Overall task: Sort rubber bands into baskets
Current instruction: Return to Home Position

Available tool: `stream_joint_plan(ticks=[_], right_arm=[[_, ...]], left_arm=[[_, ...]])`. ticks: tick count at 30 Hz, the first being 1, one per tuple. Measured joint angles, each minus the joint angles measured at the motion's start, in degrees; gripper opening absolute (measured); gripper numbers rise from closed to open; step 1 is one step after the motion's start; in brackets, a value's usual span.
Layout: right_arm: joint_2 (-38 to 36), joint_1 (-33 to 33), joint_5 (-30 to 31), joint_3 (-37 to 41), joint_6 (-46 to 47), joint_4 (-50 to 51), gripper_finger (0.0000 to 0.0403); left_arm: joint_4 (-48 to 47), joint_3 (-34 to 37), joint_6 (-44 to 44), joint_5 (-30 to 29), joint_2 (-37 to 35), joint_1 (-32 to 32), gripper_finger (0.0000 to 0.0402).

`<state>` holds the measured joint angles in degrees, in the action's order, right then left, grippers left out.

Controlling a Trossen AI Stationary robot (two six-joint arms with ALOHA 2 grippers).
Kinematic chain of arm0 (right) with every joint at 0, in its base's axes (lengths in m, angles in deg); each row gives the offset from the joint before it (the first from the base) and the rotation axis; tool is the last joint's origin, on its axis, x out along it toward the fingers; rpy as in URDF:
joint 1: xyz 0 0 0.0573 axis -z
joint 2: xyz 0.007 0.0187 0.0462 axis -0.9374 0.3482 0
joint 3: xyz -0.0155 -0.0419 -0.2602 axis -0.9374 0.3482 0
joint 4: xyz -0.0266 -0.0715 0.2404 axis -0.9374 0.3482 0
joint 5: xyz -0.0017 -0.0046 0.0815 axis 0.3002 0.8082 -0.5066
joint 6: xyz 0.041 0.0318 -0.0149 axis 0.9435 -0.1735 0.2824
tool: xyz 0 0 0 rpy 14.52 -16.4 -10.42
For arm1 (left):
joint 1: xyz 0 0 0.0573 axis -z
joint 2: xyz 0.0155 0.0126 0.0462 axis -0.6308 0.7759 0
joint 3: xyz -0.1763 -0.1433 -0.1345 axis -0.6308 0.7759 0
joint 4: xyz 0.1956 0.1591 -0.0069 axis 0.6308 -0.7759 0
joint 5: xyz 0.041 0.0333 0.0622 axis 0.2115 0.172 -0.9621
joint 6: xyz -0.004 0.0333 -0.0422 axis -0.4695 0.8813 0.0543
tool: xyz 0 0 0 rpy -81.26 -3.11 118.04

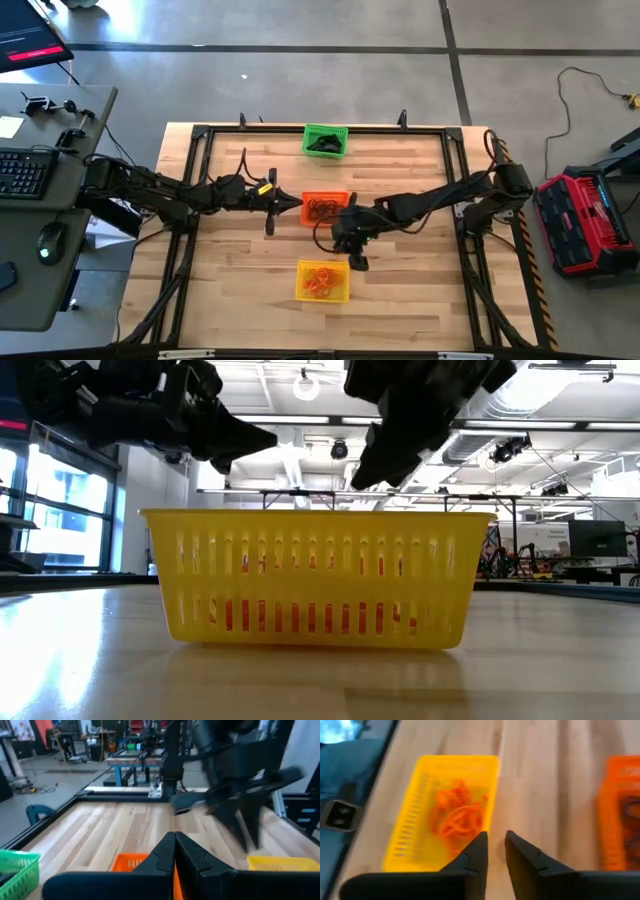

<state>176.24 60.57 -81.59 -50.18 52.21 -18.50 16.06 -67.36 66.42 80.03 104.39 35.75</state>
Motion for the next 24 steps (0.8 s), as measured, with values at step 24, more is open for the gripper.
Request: stream_joint_plan(ticks=[24], right_arm=[[-21.33,11.34,10.49,31.55,-11.62,-31.92,0.0000]], left_arm=[[-7.81,0.04,3.96,7.13,-8.37,-8.66,0.0000]])
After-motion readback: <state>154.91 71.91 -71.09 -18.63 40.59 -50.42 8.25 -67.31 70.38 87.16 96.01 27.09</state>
